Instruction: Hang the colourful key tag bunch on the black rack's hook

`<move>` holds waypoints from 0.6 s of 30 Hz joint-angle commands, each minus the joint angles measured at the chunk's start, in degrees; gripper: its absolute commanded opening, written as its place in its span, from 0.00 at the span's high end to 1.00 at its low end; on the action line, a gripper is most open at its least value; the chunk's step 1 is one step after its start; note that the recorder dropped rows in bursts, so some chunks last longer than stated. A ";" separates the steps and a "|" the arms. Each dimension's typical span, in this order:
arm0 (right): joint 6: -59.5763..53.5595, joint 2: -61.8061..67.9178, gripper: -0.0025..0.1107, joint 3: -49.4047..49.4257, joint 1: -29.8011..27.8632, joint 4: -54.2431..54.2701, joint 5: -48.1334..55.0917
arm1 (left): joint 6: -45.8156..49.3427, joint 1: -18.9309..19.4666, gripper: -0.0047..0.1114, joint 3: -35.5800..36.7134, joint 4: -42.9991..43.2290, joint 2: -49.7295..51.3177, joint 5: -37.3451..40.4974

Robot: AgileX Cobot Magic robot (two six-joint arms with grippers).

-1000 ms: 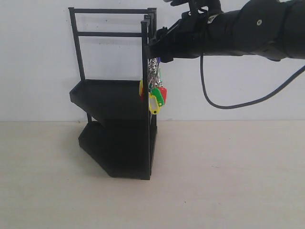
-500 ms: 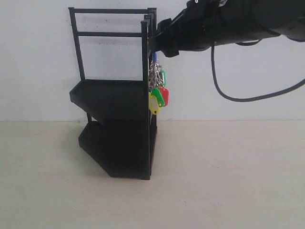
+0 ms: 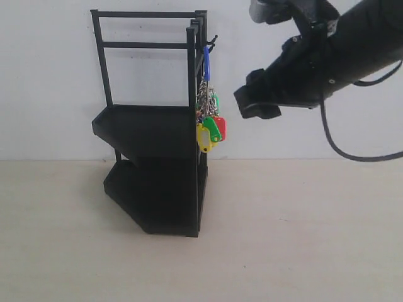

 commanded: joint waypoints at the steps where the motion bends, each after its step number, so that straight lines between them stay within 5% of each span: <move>1: 1.33 -5.64 0.42 7.79 -1.06 -1.05 -0.47 | -0.32 -0.07 0.92 -0.14 0.01 0.20 -0.18; 16: 12.44 -16.58 0.42 29.66 -1.06 -0.32 -1.43 | -0.32 -0.07 0.92 -0.14 0.01 0.20 -0.18; 18: 13.81 -16.58 0.51 30.60 -1.06 -0.32 0.61 | -0.32 -0.07 0.92 -0.14 0.01 0.20 -0.18</move>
